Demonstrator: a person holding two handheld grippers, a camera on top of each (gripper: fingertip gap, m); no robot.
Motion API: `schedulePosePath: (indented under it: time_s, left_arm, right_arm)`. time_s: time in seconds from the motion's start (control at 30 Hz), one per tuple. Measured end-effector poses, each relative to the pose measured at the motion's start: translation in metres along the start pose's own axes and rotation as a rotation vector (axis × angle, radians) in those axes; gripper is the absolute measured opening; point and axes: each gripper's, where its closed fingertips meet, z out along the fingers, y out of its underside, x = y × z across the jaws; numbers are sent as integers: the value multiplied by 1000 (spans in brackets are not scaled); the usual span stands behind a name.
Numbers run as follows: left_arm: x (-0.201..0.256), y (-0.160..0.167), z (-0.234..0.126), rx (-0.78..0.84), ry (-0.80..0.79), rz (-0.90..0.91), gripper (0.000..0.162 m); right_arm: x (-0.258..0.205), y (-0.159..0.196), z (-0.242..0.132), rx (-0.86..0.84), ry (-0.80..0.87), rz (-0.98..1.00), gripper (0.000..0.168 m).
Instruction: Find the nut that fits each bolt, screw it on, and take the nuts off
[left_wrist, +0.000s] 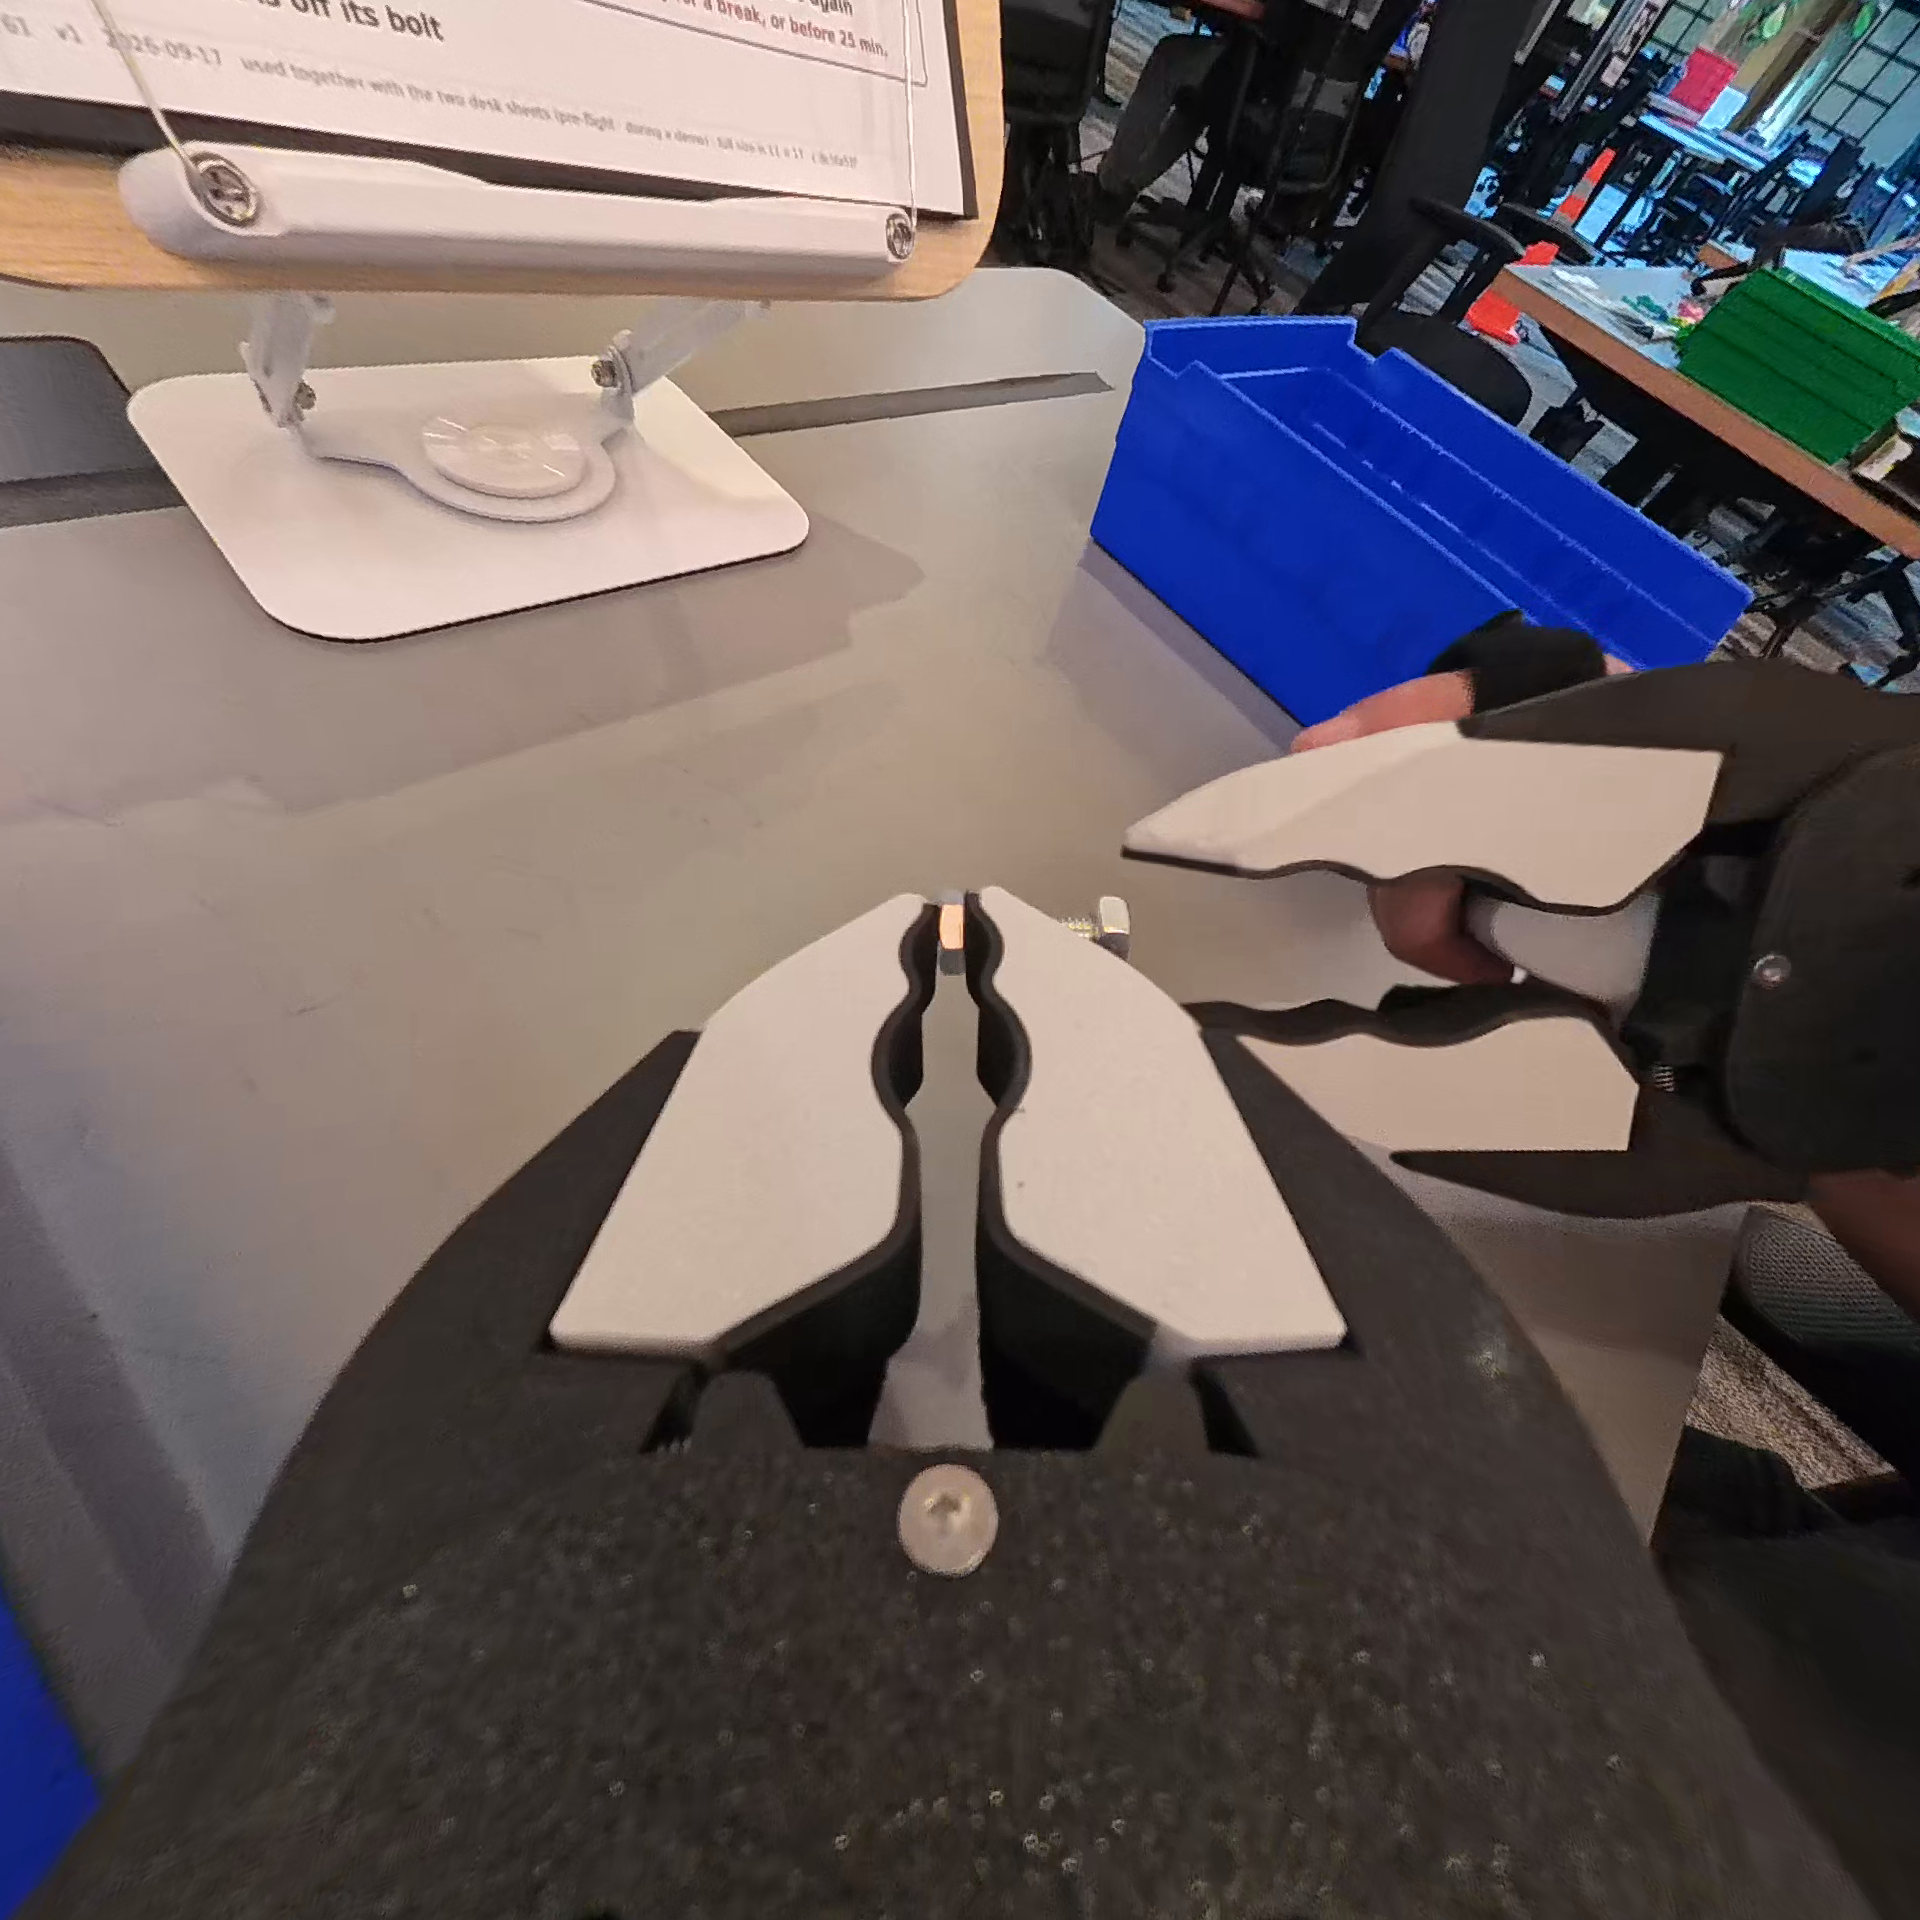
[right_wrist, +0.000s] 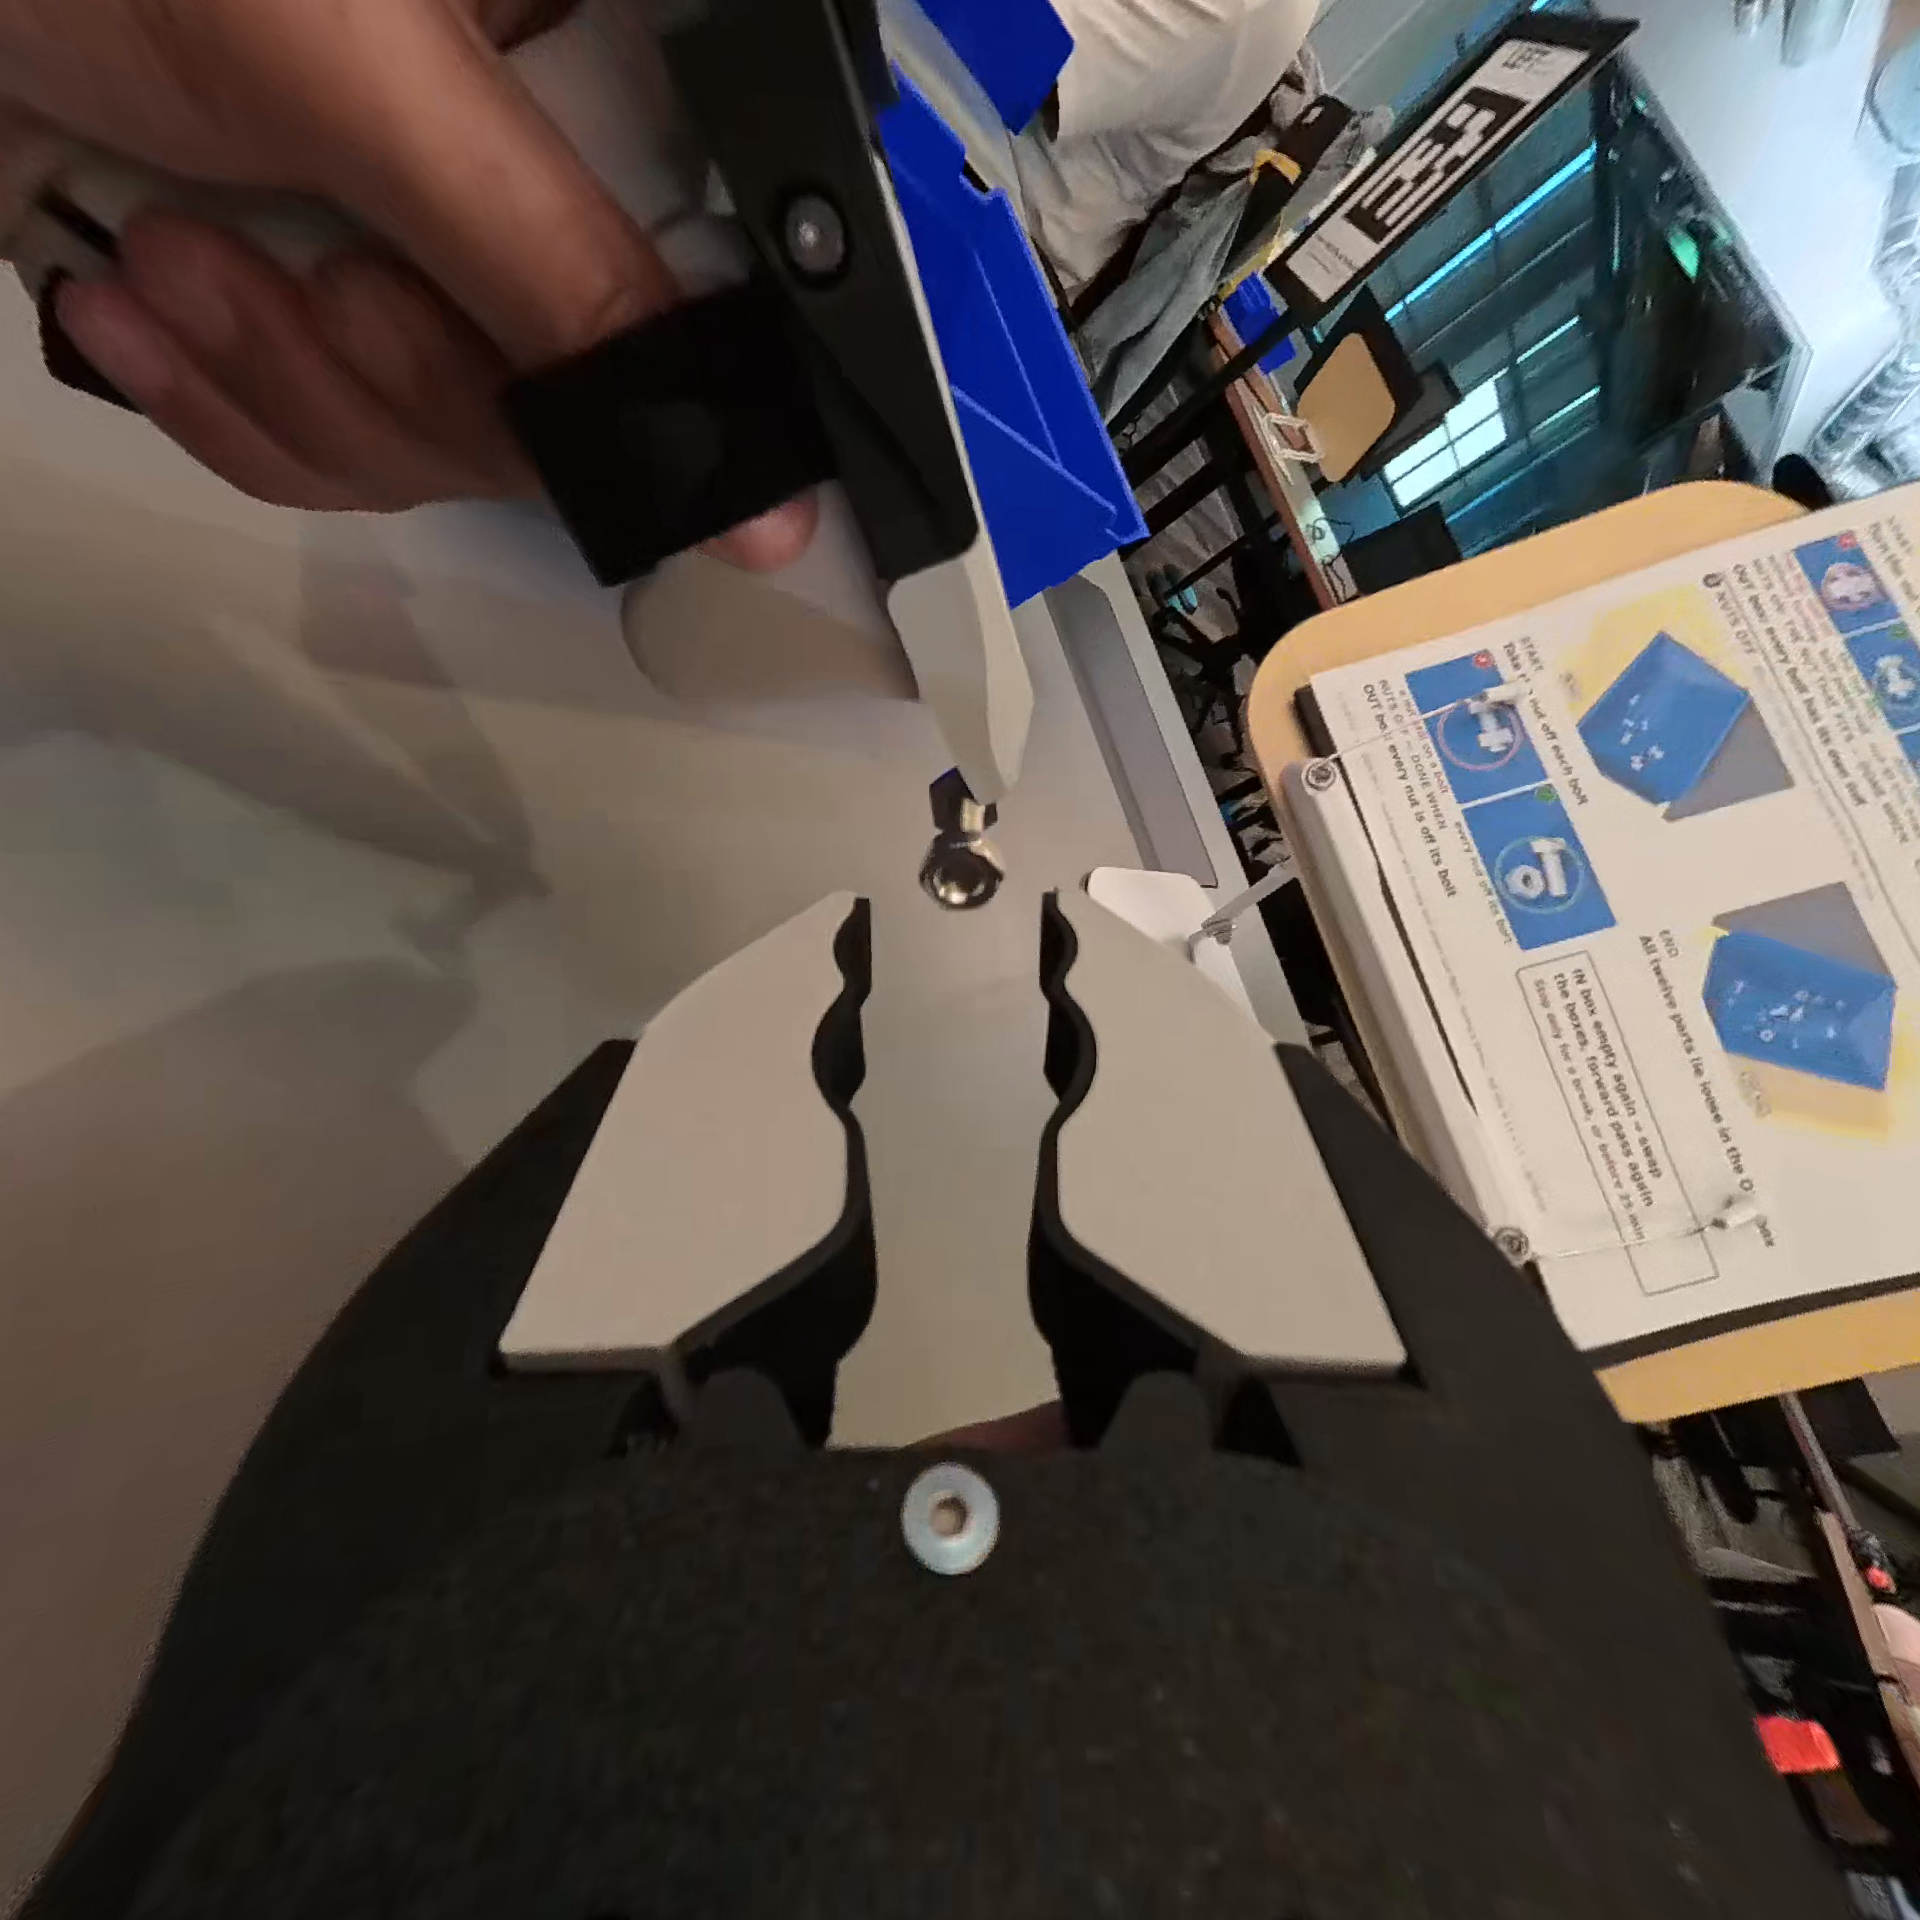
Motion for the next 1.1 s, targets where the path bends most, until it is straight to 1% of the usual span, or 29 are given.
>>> schedulePosePath:
  time_s: [0.13,0.2,0.23,0.4,0.5,0.57,0.6,0.63,0.67,0.73,0.83,0.93,1.0,1.1]
  left_arm:
    - [4,1,1,-8,20,-10,4]
    - [6,1,2,-5,30,-10,4]
    - [6,1,2,-6,28,-11,4]
    - [7,-2,1,23,45,-11,4]
    - [11,-4,0,42,96,-18,5]
    - [14,-12,-5,71,156,-44,25]
    - [14,-15,-9,84,176,-52,28]
    - [13,-17,-12,85,199,-52,28]
    - [15,-17,-14,76,232,-52,28]
    - [22,-13,-15,36,334,-86,36]
    - [43,-5,-19,-28,582,-231,49]
    - [53,-8,-26,-4,759,-345,47]
    - [61,-6,-32,-23,859,-376,45]
    - [70,-7,-37,-7,920,-371,43]
  right_arm:
    - [2,-2,3,8,-3,-20,28]
    - [1,-3,3,11,-12,-11,18]
    - [0,-3,3,8,-18,-9,16]
    - [2,-5,2,29,-43,88,16]
    - [3,-8,-2,62,-58,139,16]
    - [4,-9,-5,91,-71,177,16]
    - [5,-10,-8,113,-77,202,16]
    - [7,-12,-11,137,-83,232,16]
    - [8,-12,-13,155,-102,272,16]
    - [12,-16,-21,221,-134,370,16]
    - [15,-29,-37,367,-244,515,16]
    - [18,-40,-53,486,-322,597,16]
    - [18,-41,-56,503,-343,603,16]
    - [13,-46,-60,529,-396,608,16]
